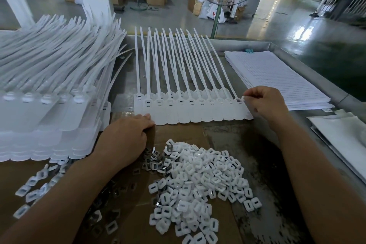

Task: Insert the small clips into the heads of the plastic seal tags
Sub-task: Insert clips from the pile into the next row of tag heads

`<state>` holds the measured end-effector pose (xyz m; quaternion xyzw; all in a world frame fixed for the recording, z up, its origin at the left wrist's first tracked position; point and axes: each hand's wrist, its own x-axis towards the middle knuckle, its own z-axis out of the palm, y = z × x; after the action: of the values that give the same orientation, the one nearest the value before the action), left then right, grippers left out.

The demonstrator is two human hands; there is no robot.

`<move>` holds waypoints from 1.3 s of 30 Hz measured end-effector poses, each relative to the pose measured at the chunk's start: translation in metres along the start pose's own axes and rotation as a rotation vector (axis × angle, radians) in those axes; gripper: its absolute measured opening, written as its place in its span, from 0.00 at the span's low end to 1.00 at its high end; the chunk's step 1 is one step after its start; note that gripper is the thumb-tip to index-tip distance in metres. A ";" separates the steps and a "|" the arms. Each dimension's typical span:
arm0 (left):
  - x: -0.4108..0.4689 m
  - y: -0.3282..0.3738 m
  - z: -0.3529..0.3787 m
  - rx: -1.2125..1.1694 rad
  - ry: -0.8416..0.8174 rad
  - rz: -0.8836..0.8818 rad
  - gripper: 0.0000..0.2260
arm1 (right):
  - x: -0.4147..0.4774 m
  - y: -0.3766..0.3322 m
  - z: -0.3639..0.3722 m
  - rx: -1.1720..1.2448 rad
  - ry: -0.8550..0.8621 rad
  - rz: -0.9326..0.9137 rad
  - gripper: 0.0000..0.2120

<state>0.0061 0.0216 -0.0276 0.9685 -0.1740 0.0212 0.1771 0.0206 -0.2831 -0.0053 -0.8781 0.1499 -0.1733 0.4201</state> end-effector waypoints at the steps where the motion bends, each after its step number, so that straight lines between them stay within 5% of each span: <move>1: 0.000 0.000 0.000 -0.001 -0.003 0.001 0.21 | 0.004 0.002 0.001 -0.013 0.019 0.021 0.07; 12: 0.000 -0.001 0.000 -0.027 0.020 0.008 0.21 | 0.025 0.006 0.010 -0.182 -0.144 0.102 0.05; 39: -0.001 -0.001 -0.002 -0.023 0.028 -0.003 0.20 | 0.034 -0.004 0.013 -0.129 -0.148 0.199 0.07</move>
<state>0.0051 0.0236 -0.0260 0.9662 -0.1701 0.0327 0.1910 0.0568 -0.2854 -0.0034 -0.8943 0.2158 -0.0553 0.3880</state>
